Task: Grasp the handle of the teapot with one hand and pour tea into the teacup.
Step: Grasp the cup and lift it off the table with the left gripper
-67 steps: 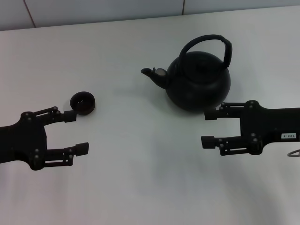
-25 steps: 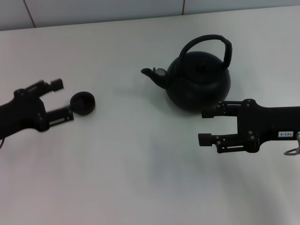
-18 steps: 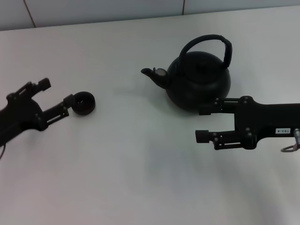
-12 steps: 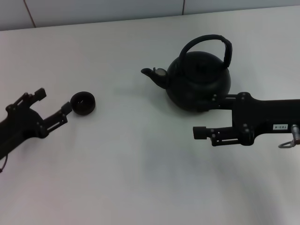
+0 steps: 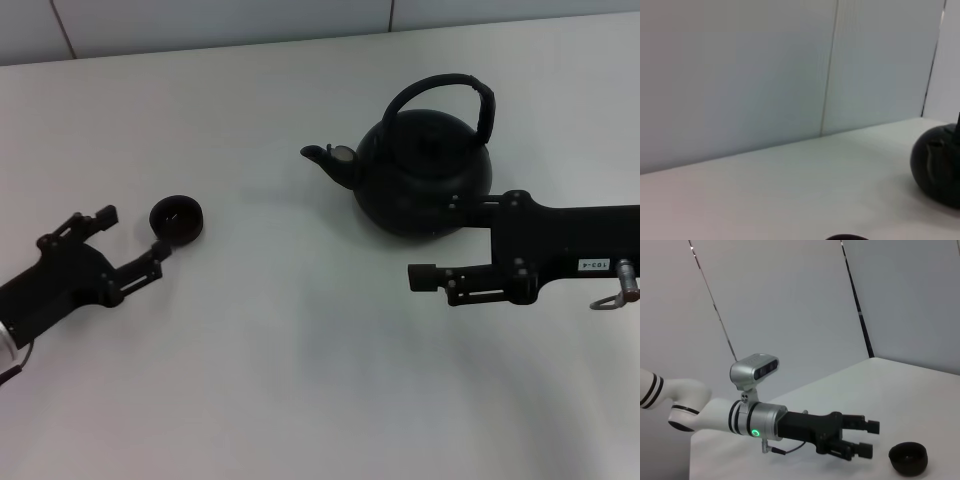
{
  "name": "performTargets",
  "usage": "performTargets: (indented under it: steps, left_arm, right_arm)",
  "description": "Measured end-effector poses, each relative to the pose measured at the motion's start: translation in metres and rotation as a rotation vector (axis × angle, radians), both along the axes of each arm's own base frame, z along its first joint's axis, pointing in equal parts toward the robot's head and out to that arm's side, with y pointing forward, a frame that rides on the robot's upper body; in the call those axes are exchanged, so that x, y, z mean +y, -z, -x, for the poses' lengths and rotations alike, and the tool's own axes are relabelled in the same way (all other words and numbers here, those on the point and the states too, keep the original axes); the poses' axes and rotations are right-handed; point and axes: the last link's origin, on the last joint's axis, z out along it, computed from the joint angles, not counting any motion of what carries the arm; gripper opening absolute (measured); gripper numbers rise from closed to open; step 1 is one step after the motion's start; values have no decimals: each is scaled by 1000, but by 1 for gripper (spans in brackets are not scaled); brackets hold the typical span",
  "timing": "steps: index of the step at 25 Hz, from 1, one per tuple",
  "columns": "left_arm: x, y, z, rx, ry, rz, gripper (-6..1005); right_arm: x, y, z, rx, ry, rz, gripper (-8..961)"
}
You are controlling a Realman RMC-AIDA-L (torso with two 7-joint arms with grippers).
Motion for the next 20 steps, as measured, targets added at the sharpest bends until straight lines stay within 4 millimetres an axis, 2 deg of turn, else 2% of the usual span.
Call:
performTargets:
  steps: [20]
  left_arm:
    - [17,12,-8,71,10,42,861]
  right_arm:
    - [0,1,1,33,10,0,755]
